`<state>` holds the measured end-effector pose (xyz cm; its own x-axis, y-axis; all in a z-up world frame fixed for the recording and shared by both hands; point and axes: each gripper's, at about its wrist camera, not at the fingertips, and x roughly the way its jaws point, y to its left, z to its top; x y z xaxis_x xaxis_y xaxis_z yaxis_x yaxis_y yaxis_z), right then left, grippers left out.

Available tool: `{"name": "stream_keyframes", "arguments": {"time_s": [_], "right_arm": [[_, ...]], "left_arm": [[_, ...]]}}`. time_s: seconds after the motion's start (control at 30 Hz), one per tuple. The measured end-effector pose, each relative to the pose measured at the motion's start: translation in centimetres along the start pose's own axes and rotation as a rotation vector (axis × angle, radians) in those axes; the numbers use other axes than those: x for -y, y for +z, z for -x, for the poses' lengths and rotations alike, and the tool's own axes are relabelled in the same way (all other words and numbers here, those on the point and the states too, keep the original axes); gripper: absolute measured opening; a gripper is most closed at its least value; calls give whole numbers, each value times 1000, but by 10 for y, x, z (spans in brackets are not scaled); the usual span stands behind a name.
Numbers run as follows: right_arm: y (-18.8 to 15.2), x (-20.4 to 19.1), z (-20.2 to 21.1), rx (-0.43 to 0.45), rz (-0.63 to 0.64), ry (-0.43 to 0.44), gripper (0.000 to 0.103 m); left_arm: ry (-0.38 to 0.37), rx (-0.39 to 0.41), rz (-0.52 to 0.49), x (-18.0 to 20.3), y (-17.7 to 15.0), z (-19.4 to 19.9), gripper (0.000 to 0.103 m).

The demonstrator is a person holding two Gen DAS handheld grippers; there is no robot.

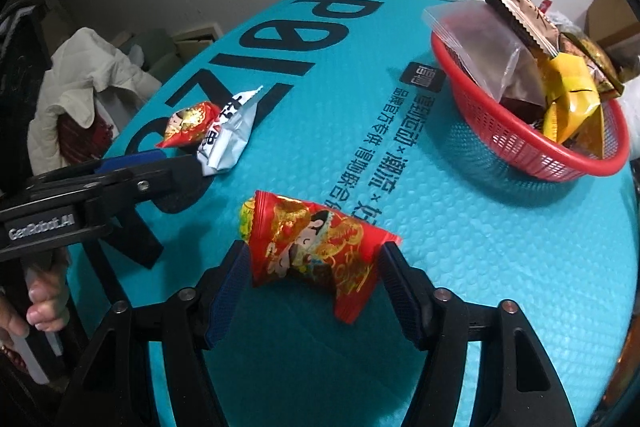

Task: Organize snacks

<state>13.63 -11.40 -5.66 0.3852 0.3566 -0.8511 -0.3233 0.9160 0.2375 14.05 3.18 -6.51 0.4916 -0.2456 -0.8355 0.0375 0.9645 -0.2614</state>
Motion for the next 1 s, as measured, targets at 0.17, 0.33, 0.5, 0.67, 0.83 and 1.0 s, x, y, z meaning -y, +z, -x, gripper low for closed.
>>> {"name": "stream_keyframes", "arguments": {"time_s": [0.17,0.33,0.5,0.67,0.83,1.0], "right_arm": [[1,4,0,3,-6,12,70],[2,8,0,7,-17,25,71],[5,10,2,3,-23,37,71],[5,8,3,-13,7,38,71],[4,10,5,-19,-1,36,75],[1,14,3,-25,-13,37,76]], "left_arm": [[23,2,-16,2,11,-13,63],[35,-8,-46,5,19,-26,63],[39,-35,-63,7,20,-41,63],[64,-4,-88,7,21,-42,63],[56,17,-116,9,18,-41,37],[25,14,-144,15,10,-36,29]]}}
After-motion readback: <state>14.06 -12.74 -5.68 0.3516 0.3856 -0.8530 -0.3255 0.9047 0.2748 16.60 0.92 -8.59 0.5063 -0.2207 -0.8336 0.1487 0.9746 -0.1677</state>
